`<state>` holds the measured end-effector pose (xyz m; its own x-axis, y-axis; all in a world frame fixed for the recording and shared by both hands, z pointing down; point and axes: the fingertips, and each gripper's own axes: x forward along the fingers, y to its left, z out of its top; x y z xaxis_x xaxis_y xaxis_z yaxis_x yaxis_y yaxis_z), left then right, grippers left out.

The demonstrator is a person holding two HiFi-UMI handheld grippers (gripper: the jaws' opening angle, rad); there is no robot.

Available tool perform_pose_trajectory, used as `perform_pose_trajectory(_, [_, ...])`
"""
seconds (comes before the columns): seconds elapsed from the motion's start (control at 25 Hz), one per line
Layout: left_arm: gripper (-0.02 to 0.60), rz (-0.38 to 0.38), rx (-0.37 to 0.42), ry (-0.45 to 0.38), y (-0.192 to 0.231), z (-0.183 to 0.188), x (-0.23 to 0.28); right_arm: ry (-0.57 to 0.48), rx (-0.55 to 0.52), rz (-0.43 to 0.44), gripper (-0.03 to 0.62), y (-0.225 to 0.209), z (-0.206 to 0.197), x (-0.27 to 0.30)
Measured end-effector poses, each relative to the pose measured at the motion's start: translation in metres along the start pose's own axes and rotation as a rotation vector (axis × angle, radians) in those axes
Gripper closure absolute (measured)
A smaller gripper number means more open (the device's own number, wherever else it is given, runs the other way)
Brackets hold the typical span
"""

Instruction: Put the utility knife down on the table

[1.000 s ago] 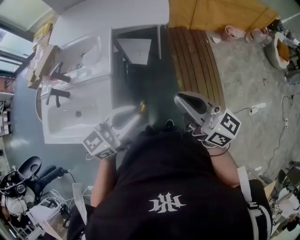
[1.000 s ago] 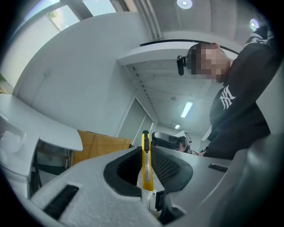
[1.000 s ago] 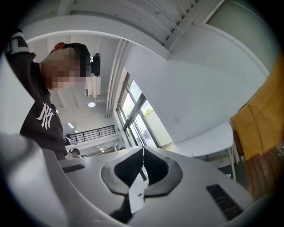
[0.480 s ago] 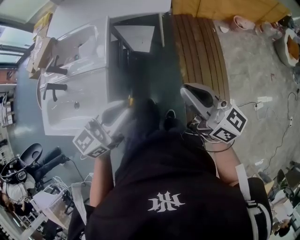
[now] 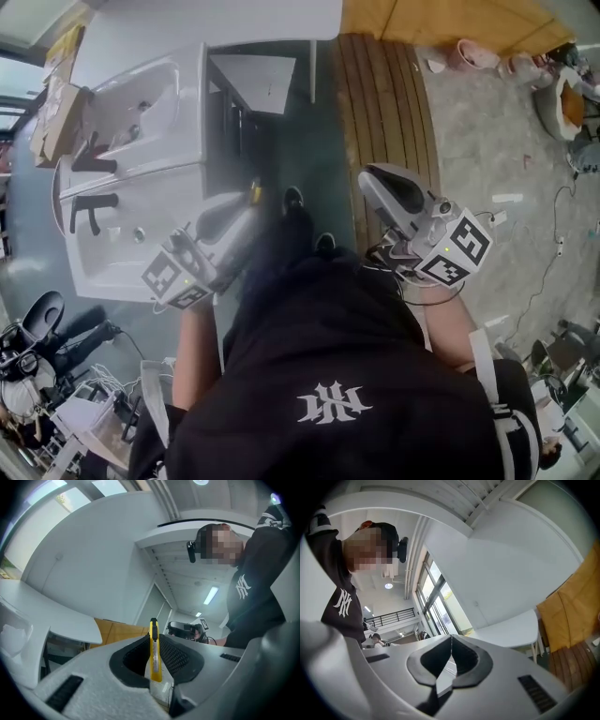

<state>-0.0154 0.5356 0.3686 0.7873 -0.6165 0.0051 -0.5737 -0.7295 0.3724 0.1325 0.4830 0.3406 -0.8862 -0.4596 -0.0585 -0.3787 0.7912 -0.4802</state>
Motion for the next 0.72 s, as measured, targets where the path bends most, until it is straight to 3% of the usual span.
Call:
perform_pose_trajectory(0.44, [0.522, -0.088, -0.067, -0.07, 0.127, 0.056, 0.035, 0.024, -0.059, -0.079, 0.589, -0.06, 0.052, 0.111])
perform_pose_trajectory(0.72, [0.522, -0.061, -0.093, -0.042, 0.174, 0.053, 0.06, 0.047, -0.048, -0.07, 0.589, -0.103, 0.062, 0.146])
